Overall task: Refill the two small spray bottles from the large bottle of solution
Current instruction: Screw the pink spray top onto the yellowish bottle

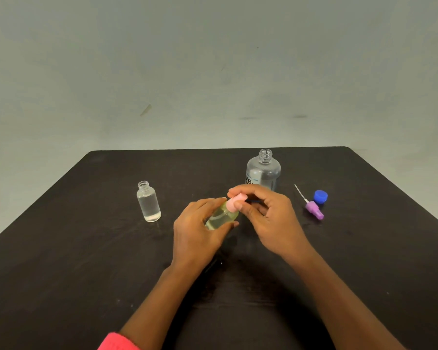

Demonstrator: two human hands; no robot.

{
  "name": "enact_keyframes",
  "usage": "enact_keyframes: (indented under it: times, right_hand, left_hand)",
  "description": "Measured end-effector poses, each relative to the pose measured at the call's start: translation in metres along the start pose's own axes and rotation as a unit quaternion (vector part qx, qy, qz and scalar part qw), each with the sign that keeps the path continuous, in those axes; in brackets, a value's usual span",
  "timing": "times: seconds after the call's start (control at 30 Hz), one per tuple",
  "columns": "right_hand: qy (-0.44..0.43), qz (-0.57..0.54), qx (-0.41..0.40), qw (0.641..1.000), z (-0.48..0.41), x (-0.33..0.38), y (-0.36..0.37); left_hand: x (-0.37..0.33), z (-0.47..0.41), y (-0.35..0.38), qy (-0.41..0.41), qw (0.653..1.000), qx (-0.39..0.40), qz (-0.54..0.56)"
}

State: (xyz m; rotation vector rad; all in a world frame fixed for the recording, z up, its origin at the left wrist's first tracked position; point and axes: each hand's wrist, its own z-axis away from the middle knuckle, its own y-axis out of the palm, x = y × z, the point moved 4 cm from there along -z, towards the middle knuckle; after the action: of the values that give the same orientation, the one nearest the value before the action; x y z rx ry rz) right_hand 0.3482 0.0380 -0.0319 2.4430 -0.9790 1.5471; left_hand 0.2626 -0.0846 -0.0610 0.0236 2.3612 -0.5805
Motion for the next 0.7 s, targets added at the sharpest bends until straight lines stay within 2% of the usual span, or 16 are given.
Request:
enact_keyframes:
  times: [0.5,0.7]
  right_hand:
    - [-0.001,0.029,-0.065,0.997,0.005,-0.001,0.001]
    - [0.016,-0.044,0.012,0.999,0.002,-0.005,0.011]
  left_hand:
    - [-0.003,0.003,0.003,0.042,0.999,0.007,-0.002]
    - [-0.004,0.0,-0.004,0.024,0.999,-0.027,0.005]
